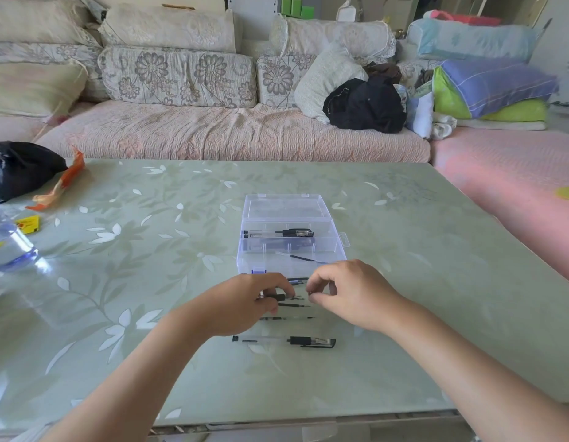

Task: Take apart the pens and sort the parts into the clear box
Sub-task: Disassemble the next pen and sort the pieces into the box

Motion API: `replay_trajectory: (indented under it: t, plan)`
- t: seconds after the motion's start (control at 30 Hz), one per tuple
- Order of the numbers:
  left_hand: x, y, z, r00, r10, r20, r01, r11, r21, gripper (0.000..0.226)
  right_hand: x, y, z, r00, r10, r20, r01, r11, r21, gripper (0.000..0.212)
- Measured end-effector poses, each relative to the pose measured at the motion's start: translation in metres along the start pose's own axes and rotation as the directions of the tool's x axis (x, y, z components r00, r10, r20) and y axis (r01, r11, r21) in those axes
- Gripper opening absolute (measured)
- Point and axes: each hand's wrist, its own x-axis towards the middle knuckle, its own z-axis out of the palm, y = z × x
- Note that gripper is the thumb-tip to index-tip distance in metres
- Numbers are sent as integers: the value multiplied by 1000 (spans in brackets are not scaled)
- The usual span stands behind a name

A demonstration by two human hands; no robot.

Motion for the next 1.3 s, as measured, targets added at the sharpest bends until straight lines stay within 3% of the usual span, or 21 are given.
replay_trajectory:
  t: [0.33,0.67,0.87,1.13,1.3]
  plan:
    - [0,0,-1,1000,16,-24,-17,999,-30,33,1,-12,0,1000,3,-16,-1,984,177,5]
    - [-1,2,-4,999,-23,-33,21,997,-72,25,1,-15,5,999,25,-25,-19,976,217,4]
    - [-3,6,-4,997,2,-74,-11,993,-119,21,1,-17,7,997,69,-27,-52,916,398,3]
    - [-5,8,-6,991,11,-130,-25,994,-107,18,4,-15,12,993,98,-70,-57,896,439,6]
    - [-6,8,-8,989,21,-144,-32,996,-78,15,4,-12,13,999,40,-35,-28,952,303,26]
